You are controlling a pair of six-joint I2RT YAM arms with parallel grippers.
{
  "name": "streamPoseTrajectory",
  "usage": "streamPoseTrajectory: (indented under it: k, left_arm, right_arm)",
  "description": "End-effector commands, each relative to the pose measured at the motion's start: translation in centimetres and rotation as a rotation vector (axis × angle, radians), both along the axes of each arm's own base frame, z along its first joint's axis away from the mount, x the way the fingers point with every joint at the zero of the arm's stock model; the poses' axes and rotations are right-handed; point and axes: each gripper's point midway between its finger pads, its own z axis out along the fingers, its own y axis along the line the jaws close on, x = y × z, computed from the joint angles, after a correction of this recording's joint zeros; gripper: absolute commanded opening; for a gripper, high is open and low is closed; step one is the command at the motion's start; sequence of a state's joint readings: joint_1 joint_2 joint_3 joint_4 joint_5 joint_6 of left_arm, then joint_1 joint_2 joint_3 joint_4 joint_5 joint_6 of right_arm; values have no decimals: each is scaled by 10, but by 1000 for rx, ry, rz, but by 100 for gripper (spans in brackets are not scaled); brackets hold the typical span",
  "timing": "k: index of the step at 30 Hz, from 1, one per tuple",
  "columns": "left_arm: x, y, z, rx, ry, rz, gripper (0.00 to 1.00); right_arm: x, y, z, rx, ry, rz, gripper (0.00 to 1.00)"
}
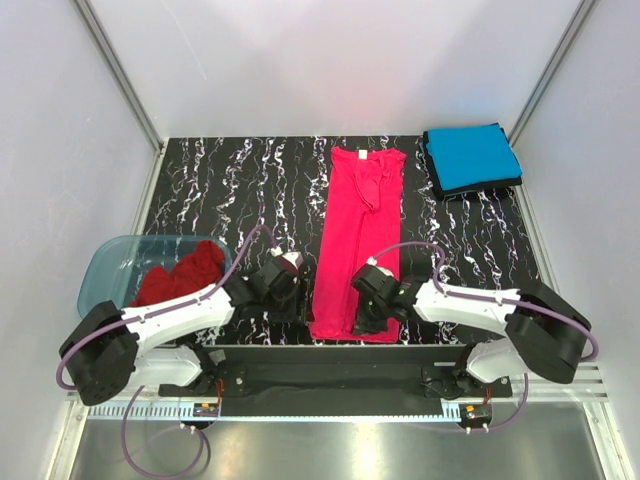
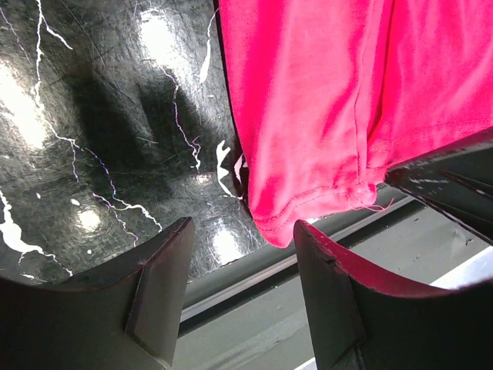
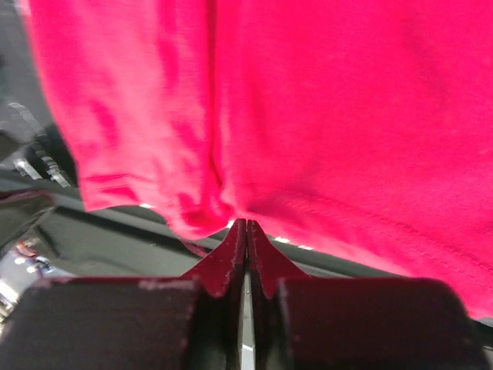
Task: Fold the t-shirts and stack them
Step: Fold the tshirt
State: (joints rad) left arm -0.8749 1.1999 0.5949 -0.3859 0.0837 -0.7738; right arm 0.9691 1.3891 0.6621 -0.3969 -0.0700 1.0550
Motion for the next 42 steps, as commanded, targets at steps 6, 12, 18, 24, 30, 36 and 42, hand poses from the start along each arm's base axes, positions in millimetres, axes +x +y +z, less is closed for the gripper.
streamPoseTrajectory:
  k: [6,12,18,24,30,36,42]
  left_arm:
    - [1,-9,-3,-38,-2,-24,60]
    - [2,-9,-11,-31,14,-23,59]
    - [-1,-9,-10,-46,24,-28,58]
    - [-8,-11,-12,-46,36,-111,51]
    - [-15,-9,-32,7,89,-155,47]
    - [-18,1,-47,76,99,-134,45]
    - [-10,23,-44,200,53,-90,37]
  right_arm:
    - [23,30,46,129,-103,-47,31]
    - [22,42,28,72,-82,5,36]
    - [18,23,0,-36,-65,-19,7]
    - [12,14,-5,-51,-66,-32,0]
    - [10,17,-5,-42,-60,-25,13]
    - [4,20,19,33,-59,-35,30]
    - [-13,-1,40,76,-35,-71,35]
